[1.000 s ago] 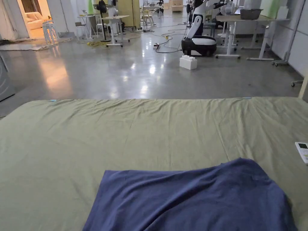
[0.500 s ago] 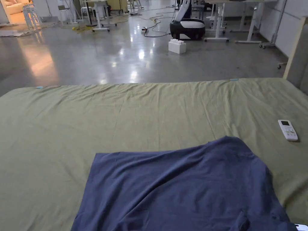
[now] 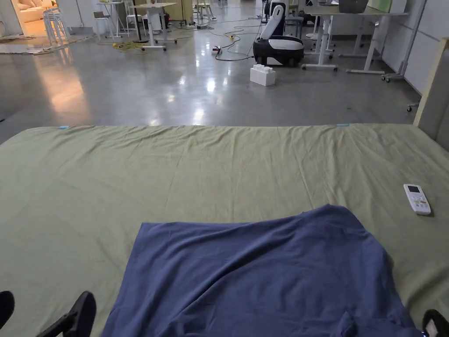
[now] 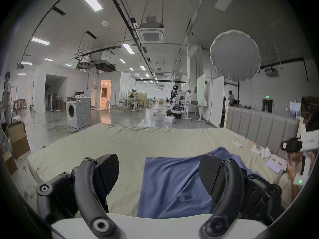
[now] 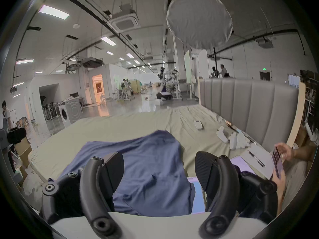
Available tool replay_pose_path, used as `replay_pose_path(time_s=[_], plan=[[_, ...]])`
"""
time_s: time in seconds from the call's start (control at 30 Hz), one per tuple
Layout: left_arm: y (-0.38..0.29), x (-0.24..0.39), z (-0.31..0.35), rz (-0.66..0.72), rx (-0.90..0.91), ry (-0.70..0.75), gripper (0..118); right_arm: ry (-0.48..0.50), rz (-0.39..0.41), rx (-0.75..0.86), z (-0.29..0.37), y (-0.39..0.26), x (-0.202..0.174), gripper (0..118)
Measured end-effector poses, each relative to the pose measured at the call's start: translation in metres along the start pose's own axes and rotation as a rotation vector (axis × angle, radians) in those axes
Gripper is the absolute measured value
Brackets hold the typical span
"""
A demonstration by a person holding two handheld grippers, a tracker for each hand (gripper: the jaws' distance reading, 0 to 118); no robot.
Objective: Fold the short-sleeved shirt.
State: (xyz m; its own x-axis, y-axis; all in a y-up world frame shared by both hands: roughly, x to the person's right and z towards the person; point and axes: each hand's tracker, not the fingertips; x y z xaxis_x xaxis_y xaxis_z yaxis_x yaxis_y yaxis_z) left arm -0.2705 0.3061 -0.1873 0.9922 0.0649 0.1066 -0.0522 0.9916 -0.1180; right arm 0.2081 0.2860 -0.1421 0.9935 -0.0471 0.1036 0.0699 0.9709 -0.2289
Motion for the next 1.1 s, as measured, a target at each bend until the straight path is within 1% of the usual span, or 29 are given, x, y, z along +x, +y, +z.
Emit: replay_pose_path(time_s=[0.03,0.13,0.2,0.23,0.27,0.3,0.33,0.37,0.4,0.43,0.47,0.5,0.6,0.7,0.77,0.97,1.1], plan=[[0.003,0.005,0.001,0.008,0.012,-0.003,96,0.022,0.022,0.023,0.001,0.004,-0.005,88],[0.013,0.018,0.006,0.005,0.034,-0.010,94,0.033,0.061,0.055,0.003,0.009,-0.019,88],[0.018,0.027,0.012,-0.006,0.041,-0.008,83,0.042,0.068,0.062,0.005,0.011,-0.024,84],[0.021,0.029,0.016,-0.016,0.042,-0.014,77,0.059,0.073,0.060,0.004,0.012,-0.027,79],[0.022,0.031,0.018,-0.031,0.049,-0.023,69,0.079,0.070,0.050,0.004,0.012,-0.029,66],[0.023,0.033,0.021,-0.060,0.059,-0.030,62,0.100,0.060,0.038,0.005,0.011,-0.030,48],[0.025,0.036,0.023,-0.098,0.064,-0.038,51,0.110,0.058,0.043,0.005,0.010,-0.032,30],[0.026,0.039,0.024,-0.130,0.062,-0.045,27,0.116,0.054,0.039,0.005,0.009,-0.031,13],[0.025,0.042,0.025,-0.173,0.061,-0.049,6,0.115,0.052,0.037,0.005,0.007,-0.033,9],[0.023,0.043,0.025,-0.198,0.050,-0.058,2,0.118,0.051,0.033,0.005,0.006,-0.034,6],[0.022,0.041,0.024,-0.196,0.032,-0.088,2,0.120,0.050,0.030,0.005,0.004,-0.035,0],[0.020,0.040,0.021,-0.174,0.009,-0.115,0,0.119,0.048,0.024,0.005,0.003,-0.037,0],[0.012,0.043,0.017,-0.172,-0.010,-0.108,0,0.118,0.051,0.018,0.006,0.003,-0.038,0],[0.012,0.043,0.016,-0.169,-0.017,-0.116,0,0.109,0.079,0.016,0.005,0.003,-0.039,0],[0.012,0.043,0.014,-0.167,-0.021,-0.118,0,0.109,0.080,0.016,0.005,0.004,-0.040,0],[0.009,0.027,0.012,-0.126,-0.043,-0.112,0,0.109,0.046,0.006,0.001,0.003,-0.037,0],[-0.007,-0.001,0.008,-0.104,-0.123,-0.047,0,0.110,0.041,-0.019,0.000,-0.004,-0.033,0]])
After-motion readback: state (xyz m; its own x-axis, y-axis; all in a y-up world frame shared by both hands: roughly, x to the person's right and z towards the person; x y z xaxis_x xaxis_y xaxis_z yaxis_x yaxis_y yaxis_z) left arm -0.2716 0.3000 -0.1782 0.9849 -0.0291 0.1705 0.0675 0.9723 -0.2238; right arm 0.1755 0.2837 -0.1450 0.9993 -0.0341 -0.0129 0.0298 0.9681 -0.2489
